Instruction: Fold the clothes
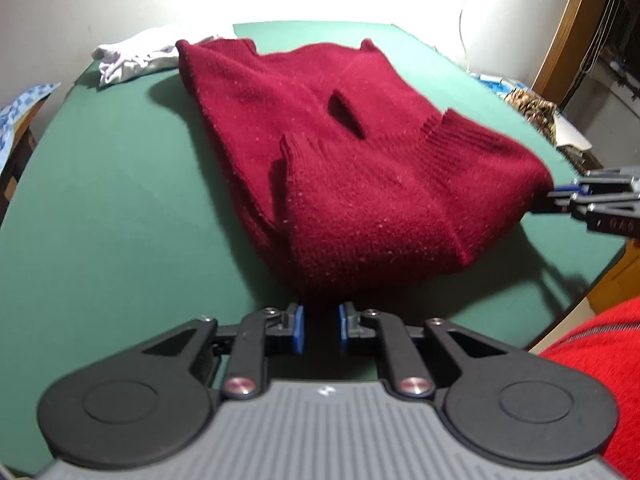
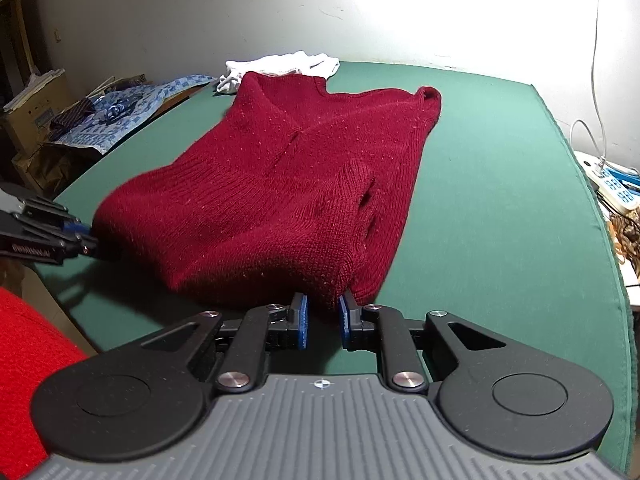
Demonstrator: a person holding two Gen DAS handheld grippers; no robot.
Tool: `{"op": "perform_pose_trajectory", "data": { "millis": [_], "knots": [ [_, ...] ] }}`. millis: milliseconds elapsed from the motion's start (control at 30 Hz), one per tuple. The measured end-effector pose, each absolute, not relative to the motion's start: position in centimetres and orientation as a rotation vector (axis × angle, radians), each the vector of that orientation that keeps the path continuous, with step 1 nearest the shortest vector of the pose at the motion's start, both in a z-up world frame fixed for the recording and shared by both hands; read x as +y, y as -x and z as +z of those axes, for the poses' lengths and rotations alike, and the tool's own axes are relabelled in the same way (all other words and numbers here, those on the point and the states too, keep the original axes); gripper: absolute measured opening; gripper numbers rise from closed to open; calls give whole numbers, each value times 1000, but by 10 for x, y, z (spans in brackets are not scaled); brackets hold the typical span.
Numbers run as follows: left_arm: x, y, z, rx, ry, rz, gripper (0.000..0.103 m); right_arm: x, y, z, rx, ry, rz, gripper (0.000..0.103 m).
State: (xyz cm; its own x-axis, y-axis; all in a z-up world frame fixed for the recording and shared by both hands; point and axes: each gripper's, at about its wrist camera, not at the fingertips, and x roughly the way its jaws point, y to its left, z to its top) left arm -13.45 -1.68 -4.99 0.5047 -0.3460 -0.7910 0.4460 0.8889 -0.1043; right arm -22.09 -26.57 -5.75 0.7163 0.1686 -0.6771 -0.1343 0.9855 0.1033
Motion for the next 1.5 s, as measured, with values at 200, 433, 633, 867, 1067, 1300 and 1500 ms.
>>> {"op": "perform_pose_trajectory", "data": {
  "millis": [200,433,633,867,1067,1300,1500],
  "knots": [
    [-19,144,-45,911,-160,-462,10,-273,218,-54,777,-61,202,16],
    [-9,124,-16,862,33,-424,10,-299,207,-35,738,-242,230,15],
    [-6,100,8,789,167,-378,10,-317,175,-15,634,-437,259,15],
    [-7,60,22,699,229,-282,6,-331,124,-7,540,-597,190,13],
    [-4,29,19,703,225,-220,0,-340,90,-13,512,-621,101,12],
    [-9,-18,-10,765,171,-124,2,-344,40,-49,570,-571,37,12],
    [-4,-11,-20,784,146,-97,22,-354,31,-73,602,-526,-94,11]
  ]
}}
